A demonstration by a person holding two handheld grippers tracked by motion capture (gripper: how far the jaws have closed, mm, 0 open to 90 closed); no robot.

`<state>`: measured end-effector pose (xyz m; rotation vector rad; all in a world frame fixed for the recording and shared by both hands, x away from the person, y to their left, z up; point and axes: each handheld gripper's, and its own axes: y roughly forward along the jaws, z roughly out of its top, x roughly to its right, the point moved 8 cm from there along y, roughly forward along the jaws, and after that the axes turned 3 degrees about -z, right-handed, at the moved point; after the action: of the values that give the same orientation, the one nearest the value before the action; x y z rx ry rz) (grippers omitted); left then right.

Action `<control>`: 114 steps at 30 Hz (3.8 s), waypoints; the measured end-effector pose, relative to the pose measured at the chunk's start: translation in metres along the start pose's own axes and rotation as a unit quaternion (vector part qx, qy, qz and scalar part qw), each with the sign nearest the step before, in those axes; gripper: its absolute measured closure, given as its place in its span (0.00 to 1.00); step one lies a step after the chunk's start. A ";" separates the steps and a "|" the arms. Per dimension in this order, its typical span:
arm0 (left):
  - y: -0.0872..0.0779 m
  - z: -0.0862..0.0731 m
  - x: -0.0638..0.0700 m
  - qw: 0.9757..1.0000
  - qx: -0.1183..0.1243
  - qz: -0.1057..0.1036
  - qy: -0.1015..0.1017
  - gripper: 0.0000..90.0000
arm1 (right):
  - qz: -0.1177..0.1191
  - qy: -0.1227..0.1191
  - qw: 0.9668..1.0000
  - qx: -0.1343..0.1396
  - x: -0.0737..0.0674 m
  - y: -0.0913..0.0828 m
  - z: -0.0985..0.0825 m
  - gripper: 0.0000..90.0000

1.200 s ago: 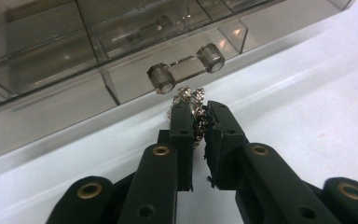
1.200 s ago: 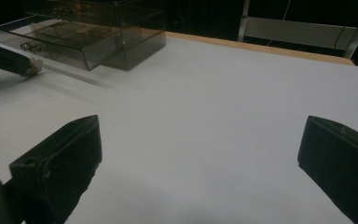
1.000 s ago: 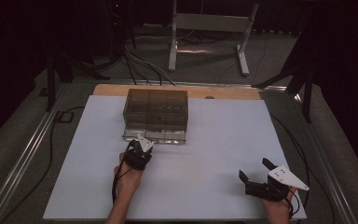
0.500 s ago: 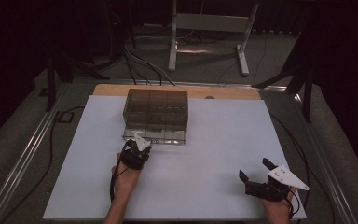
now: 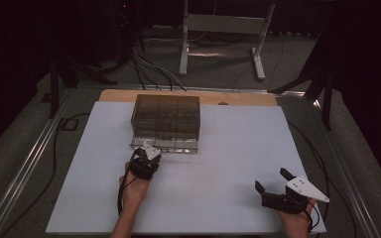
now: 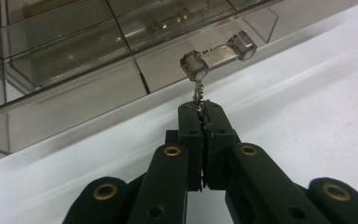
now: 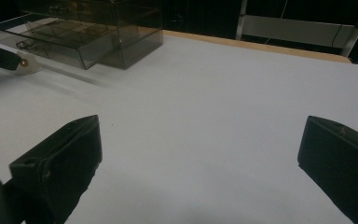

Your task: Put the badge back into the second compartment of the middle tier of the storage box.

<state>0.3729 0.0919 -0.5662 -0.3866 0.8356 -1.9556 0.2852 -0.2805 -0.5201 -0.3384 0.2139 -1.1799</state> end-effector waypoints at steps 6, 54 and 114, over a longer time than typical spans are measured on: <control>-0.006 -0.002 0.001 1.000 0.002 -0.005 -0.001 0.99 | 0.000 -0.001 1.000 -0.001 -0.001 0.000 0.000 0.00; -0.044 0.028 -0.001 0.999 0.051 -0.020 -0.004 0.99 | 0.001 0.002 1.000 0.000 -0.001 0.001 0.000 0.00; -0.012 0.061 -0.023 0.999 0.029 0.027 0.015 0.99 | 0.001 0.003 1.000 -0.002 0.000 0.001 0.000 0.00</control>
<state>0.4116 0.0909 -0.5121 -0.2977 0.7980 -1.9352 0.2857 -0.2802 -0.5206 -0.3378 0.2212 -1.1791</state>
